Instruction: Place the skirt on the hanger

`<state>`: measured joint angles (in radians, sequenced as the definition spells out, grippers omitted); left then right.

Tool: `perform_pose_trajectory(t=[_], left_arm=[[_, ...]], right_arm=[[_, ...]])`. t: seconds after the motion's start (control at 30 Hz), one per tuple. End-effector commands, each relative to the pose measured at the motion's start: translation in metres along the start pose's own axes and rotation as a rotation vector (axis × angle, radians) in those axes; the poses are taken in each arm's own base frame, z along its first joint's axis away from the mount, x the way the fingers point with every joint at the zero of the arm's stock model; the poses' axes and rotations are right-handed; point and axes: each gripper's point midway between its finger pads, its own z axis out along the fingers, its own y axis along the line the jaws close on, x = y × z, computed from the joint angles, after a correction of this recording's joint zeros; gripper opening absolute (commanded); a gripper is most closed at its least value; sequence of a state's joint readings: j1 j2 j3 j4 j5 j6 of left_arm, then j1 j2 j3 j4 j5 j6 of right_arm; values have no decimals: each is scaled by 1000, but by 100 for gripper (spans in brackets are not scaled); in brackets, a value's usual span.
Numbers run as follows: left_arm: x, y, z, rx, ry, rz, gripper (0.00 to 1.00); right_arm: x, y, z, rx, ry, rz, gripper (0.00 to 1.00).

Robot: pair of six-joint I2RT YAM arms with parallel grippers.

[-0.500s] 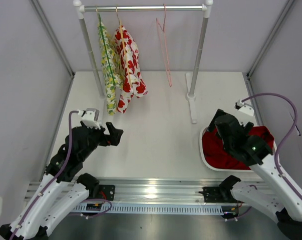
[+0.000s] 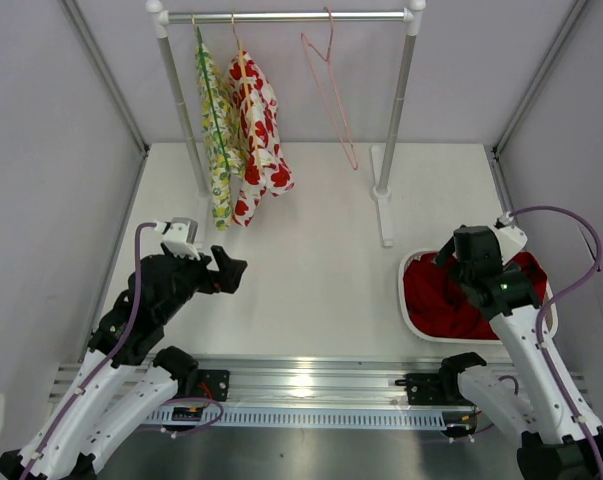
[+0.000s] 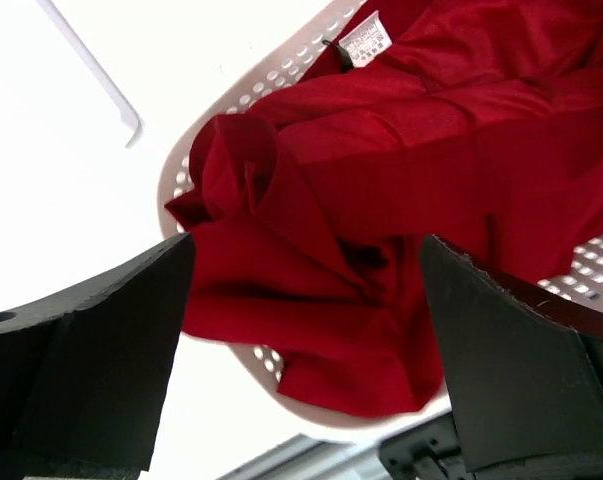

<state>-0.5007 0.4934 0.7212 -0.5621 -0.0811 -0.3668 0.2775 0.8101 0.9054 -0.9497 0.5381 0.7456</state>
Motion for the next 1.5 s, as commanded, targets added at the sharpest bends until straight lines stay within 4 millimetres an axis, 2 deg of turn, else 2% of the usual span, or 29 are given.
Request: perform_pose_trajectory(t=[0.0,0.03,0.1,0.27,0.33,0.37,0.4,0.47,0.5,0.53,0.63,0.67,0.73,0.77,0.83,0.87,0.93,0.97,1.07,1.1,1.13,1.17,1.2,1.23,1.27,1.33,1.4,1.43,1.47], left_arm=[[-5,-4,1,25,-23,-9,99],[-7,-5,0,26,-27,-9,99],[-7,-5,0,28,-28,-8,99],[-6,-6,1,30,-24,-8,99],[-6,-5,1,28,-23,-8,99],[-6,-5,1,28,-23,-8,99],[-6,-5,1,28,-22,-8,99],[-7,-5,1,28,-23,-8,99],[-6,-5,1,28,-23,-8,99],[-6,-6,1,30,-23,-7,99],[-5,-5,1,29,-20,-7,99],[-6,-6,2,30,-19,-7,99],[-4,-5,2,27,-16,-7,99],[-5,-6,2,27,-17,-7,99],[-5,-5,2,25,-15,-7,99],[-5,-5,2,24,-17,-7,99],[-5,-5,2,23,-15,-7,99],[-5,-4,2,22,-16,-7,99],[-5,-4,2,21,-18,-7,99],[-5,-4,2,21,-16,-7,99],[-5,-4,2,21,-18,-5,99],[-5,-4,2,21,-18,-7,99],[-5,-4,2,22,-19,-7,99],[-5,-4,2,21,-18,-5,99],[-6,-5,2,23,-19,-7,99],[-6,-5,2,24,-20,-5,99],[-6,-5,1,25,-23,-6,99],[-6,-5,2,24,-22,-6,99],[-6,-5,1,25,-24,-6,99]], right_arm=[[13,13,24,-36,70,17,99],[14,21,29,-74,87,44,99],[28,21,42,-73,137,41,100],[36,23,64,-61,149,45,99],[34,24,68,-58,154,41,89],[31,23,69,-48,141,39,83],[27,21,69,-45,132,38,62],[6,24,63,-68,86,48,35],[-6,21,60,-70,68,64,10],[-26,25,49,-91,35,78,1],[-66,22,23,-121,-27,93,0],[-97,29,1,-163,-97,102,0],[-119,33,-24,-193,-139,107,0],[-145,41,-50,-243,-203,119,0],[-158,52,-72,-309,-208,114,0],[-178,61,-97,-367,-256,122,0],[-186,80,-116,-454,-249,101,0],[-201,87,-137,-499,-289,101,0],[-204,116,-160,-602,-286,49,0],[-213,124,-179,-655,-319,45,0],[-214,135,-183,-681,-317,25,0],[-210,150,-196,-745,-308,-2,0],[-220,158,-217,-802,-347,2,0],[-219,173,-217,-823,-340,-30,0],[-212,190,-234,-896,-329,-60,0],[-220,212,-252,-937,-369,-91,0],[-208,238,-278,-1020,-368,-132,0],[-208,246,-292,-1054,-383,-138,0],[-193,269,-287,-1051,-373,-200,0]])
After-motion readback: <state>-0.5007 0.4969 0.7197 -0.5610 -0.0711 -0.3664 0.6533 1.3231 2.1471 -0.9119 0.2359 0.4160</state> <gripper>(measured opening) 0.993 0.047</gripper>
